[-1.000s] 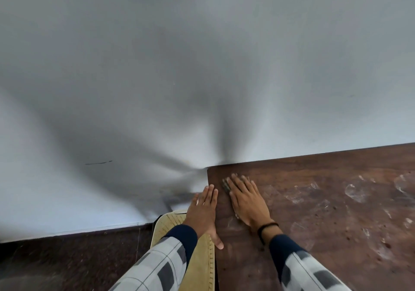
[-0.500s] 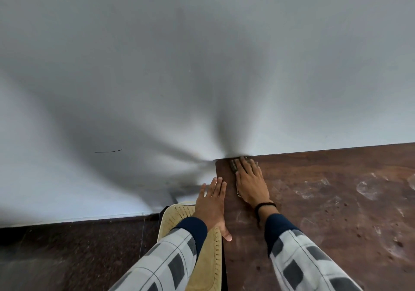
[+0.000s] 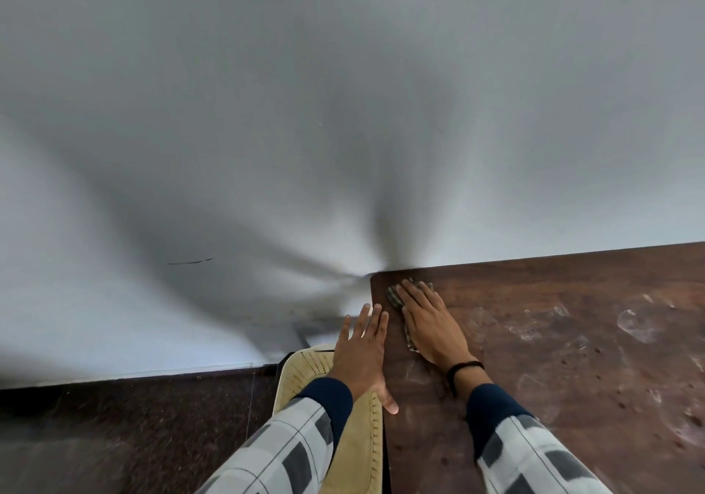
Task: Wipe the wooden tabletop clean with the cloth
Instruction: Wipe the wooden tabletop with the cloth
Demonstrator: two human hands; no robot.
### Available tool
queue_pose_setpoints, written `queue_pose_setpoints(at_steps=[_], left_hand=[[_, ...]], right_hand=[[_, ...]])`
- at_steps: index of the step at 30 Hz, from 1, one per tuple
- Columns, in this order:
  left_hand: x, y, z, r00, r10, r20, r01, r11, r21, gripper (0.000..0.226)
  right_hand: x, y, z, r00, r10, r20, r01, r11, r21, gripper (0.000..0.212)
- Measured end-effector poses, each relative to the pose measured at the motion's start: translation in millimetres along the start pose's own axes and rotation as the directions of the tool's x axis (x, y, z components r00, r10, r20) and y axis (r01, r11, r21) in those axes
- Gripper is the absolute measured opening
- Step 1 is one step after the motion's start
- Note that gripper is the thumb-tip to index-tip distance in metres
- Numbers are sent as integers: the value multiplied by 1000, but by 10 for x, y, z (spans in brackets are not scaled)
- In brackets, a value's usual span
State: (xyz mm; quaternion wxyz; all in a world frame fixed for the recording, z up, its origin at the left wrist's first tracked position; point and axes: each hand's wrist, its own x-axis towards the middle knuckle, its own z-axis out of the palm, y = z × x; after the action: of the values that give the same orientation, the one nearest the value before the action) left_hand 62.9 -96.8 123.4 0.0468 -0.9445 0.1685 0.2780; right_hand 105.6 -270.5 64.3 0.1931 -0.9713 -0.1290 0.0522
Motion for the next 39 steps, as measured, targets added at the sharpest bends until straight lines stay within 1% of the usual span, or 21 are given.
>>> queue_pose_setpoints(at_steps=[2,6,8,10,11,13,16,17,21,23,25,28,29,30,32,33,34,35,36,38,39], left_hand=[[14,23,-14,1000,0,-1,0,1000,9,168],[15,41,-25,1000,-7,13,6,998,60,168],[2,33,-26,1000,-10,9,10,999,50,168],[12,20,-19,1000,-8,13,7,999,39,168],[13,20,-12,1000,-8,17,7,999,35,168],[20,31,-16,1000,-9,17,8,999,37,168],[39,37,-16,1000,-13,27,11,999,51,168],[37,34,-15,999,-21,29,20,998,57,168],[25,23,-21,999,-27,41,25,998,58,168],[21,33,-27,999,-16,44,13,999,53,168],[13,45,-49,999,-15,51,12,998,62,168],[-2,37,-67,998,-24,60,20,998,60,167],[-9,39,-67,998,-26,56,23,998,62,167],[-13,47,-70,998,-25,56,21,997,68,166],[-15,57,-70,998,-25,55,21,997,80,166],[-15,65,-69,999,-23,48,19,996,83,166],[-12,70,-69,999,-18,42,15,997,81,166],[-6,72,-66,999,-9,37,6,997,78,165],[-6,71,-65,999,1,32,-4,997,81,165],[-13,44,-54,1000,13,22,-15,995,94,165],[-15,35,-45,1000,13,27,-15,996,93,165]], right_hand=[[-78,101,-35,999,52,-16,-52,999,-2,61],[115,-3,-50,975,216,-47,-215,976,24,53],[73,-27,-45,987,163,-18,-163,987,-5,53],[-114,59,-90,999,19,29,-18,999,-31,57],[-219,132,-114,999,-24,39,25,999,-41,60],[-280,269,-145,999,9,32,-7,999,-49,64],[-189,175,-100,977,210,-44,-209,978,27,68],[-197,78,-57,971,232,-62,-230,972,43,67],[-643,-62,55,995,93,-32,-93,995,21,59],[-861,34,38,995,93,-40,-93,996,-6,57],[-858,103,12,984,169,-55,-170,985,-9,59],[-630,-20,5,938,333,-94,-329,943,52,63],[-600,-79,25,939,327,-108,-322,945,62,62],[-623,-114,48,956,277,-93,-272,961,56,61],[-789,-84,83,993,112,-47,-112,994,14,56],[-896,-13,75,997,69,-40,-69,998,-9,54],[-971,72,56,997,64,-53,-66,997,-32,53],[-999,139,45,992,98,-76,-101,994,-40,52],[-991,160,38,981,170,-96,-174,984,-33,53],[-941,21,56,937,325,-129,-324,946,27,54],[-931,-82,99,923,359,-139,-355,933,48,55]])
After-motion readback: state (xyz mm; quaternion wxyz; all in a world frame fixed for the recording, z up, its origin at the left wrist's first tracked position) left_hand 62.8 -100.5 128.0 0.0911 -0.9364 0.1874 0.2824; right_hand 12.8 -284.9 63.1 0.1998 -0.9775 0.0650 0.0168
